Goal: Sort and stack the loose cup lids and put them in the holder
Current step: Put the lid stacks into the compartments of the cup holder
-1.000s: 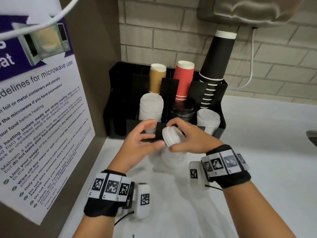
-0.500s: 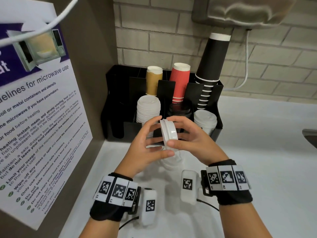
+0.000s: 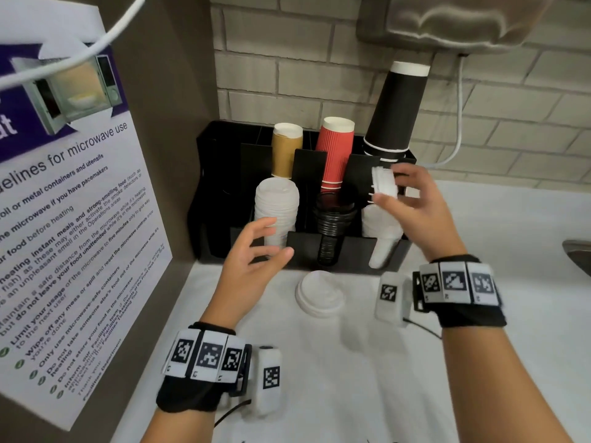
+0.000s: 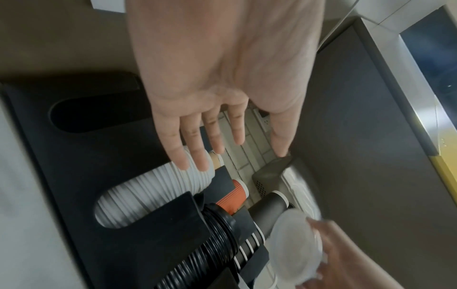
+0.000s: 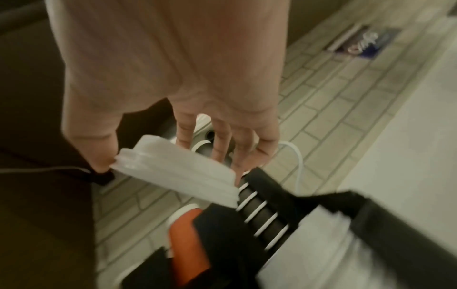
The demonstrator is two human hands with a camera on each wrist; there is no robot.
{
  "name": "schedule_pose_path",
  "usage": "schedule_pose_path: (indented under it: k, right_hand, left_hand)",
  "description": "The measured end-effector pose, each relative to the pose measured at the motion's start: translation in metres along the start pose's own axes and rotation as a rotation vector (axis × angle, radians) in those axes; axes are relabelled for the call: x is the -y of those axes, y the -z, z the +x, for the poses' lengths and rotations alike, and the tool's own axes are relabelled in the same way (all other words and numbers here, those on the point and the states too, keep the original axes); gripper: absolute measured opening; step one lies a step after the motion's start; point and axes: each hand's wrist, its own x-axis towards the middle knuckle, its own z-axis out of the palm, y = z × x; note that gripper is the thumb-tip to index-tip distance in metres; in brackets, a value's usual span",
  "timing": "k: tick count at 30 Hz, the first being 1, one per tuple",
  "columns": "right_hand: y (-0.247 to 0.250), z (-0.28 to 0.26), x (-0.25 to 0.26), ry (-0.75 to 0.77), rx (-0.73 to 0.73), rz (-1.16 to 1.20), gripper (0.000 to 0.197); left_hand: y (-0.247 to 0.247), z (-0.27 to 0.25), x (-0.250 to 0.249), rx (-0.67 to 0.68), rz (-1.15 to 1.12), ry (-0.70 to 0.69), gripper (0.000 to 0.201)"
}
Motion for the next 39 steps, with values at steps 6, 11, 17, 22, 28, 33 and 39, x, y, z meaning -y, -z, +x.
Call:
schedule_pose_path:
  k: [6,11,17,22,28,33,39]
  right_hand:
    - [0.019,0.037,-0.039,-0.09,0.068,-0.381,0.047]
    - [0.011,0.041,-0.05,-0.031,0.192,-0.59,0.049]
    - [0.006,0.037,-0.053,-0.071,0.301,-0.695,0.053]
    - [0.003,0.034,-0.057,-0.077,0.303,-0.718,0.054]
    - [0.0,0.028,-0.061,-0.053,0.248,-0.785,0.052]
    - [-0.002,0.019,-0.056,-0.016,0.183,-0.882,0.049]
    - [-0.034,-0.022,-0.022,0.008,0.542,-0.65,0.028]
  left_hand:
    - [0.006,0.002,0.002,-0.045,0.053,-0.026,0.036]
    - [0.006,0.002,0.001,-0.05,0.067,-0.019,0.033]
    - [0.004,0.004,-0.002,-0.05,0.07,-0.015,0.032]
    - [0.004,0.005,-0.002,-0.057,0.087,-0.007,0.031]
    - [0.006,0.006,-0.002,-0.077,0.104,0.0,0.03]
    - [0.004,0.006,0.0,-0.077,0.111,0.001,0.03]
    - [0.0,0.006,-0.002,-0.056,0.099,-0.003,0.03]
